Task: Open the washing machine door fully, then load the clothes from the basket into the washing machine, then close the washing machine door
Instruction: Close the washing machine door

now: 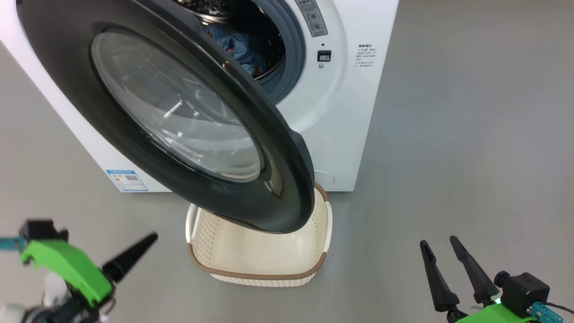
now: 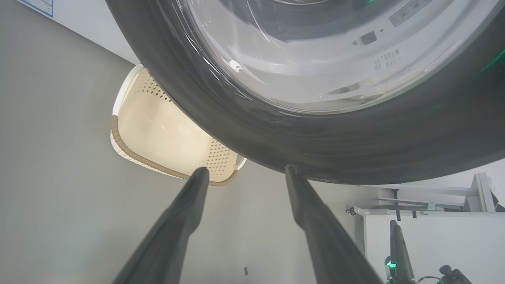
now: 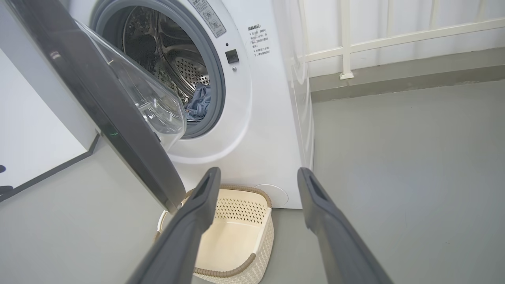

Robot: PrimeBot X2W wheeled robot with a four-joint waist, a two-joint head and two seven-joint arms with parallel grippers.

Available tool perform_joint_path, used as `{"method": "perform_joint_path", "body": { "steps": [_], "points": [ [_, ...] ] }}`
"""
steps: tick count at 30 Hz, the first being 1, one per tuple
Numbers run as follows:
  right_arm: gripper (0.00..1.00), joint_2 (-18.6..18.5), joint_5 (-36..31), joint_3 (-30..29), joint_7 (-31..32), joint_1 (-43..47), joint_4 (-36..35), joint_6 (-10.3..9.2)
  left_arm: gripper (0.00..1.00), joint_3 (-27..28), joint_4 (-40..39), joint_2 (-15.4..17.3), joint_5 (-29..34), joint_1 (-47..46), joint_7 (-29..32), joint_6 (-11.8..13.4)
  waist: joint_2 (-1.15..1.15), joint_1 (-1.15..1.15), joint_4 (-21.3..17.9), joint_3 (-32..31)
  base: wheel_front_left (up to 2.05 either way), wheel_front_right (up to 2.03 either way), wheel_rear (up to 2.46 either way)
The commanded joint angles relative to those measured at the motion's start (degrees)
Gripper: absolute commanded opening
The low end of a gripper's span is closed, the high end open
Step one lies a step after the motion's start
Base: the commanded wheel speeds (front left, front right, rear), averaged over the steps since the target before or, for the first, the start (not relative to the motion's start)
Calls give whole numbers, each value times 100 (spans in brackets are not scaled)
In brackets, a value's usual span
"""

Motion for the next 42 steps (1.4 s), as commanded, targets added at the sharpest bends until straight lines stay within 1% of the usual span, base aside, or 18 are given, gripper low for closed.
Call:
{"method": "perform_joint_path", "body": {
  "steps": [1,7,11,15,17,18,22,24,27,29,30,31,36,42],
  "points": [
    [100,-75,61,112,-27,5,-136,17,100,136,-96,317,69,-31,-175,-17,0,0,11,-16,0,0,0],
    [100,-146,88,101,-27,107,-130,17,100,-204,102,416,-55,517,-960,-17,0,0,-48,-73,0,0,0],
    [100,-199,98,109,-27,159,-118,17,100,-430,152,456,-80,744,-1526,-17,0,0,-159,-90,0,0,0],
    [100,-225,95,73,-27,190,-128,17,100,-694,116,492,29,898,-2252,-17,0,0,-307,-84,0,0,0],
    [100,-235,97,43,-27,202,-142,17,100,-915,99,585,236,935,-2650,-17,0,0,-377,-66,0,0,0],
    [100,-243,95,38,-27,202,-157,17,100,-1147,124,665,407,947,-3061,-17,0,0,-451,-49,0,0,0],
    [100,-246,92,13,-27,190,-170,17,100,-1534,190,794,535,939,-3854,-17,0,0,-598,-49,0,0,0],
    [100,-243,90,-12,-27,196,-177,17,100,-1725,237,849,610,913,-4168,-17,0,0,-655,-60,0,0,0],
    [100,-233,84,-52,-27,209,-184,17,100,-1837,308,876,714,857,-4413,-17,0,0,-714,-88,0,0,0],
    [100,-237,86,-77,-27,216,-189,17,100,-1746,366,859,895,834,-4465,-17,0,0,-738,-100,0,0,0],
    [100,-236,87,-97,-27,221,-194,17,100,-1581,354,798,1038,823,-4470,-17,0,0,-742,-110,0,0,0],
    [100,-236,87,-97,-27,221,-194,17,100,-1581,354,798,1038,823,-4470,-17,0,0,-742,-110,0,0,0],
    [100,-235,93,-174,-27,232,-229,17,100,-745,200,357,2190,1063,-4474,-17,0,0,-764,-129,0,0,0],
    [100,-244,99,-189,-27,227,-241,17,100,17,6,-231,3539,1446,-4475,-17,0,0,-780,-141,0,0,0]
  ]
}}
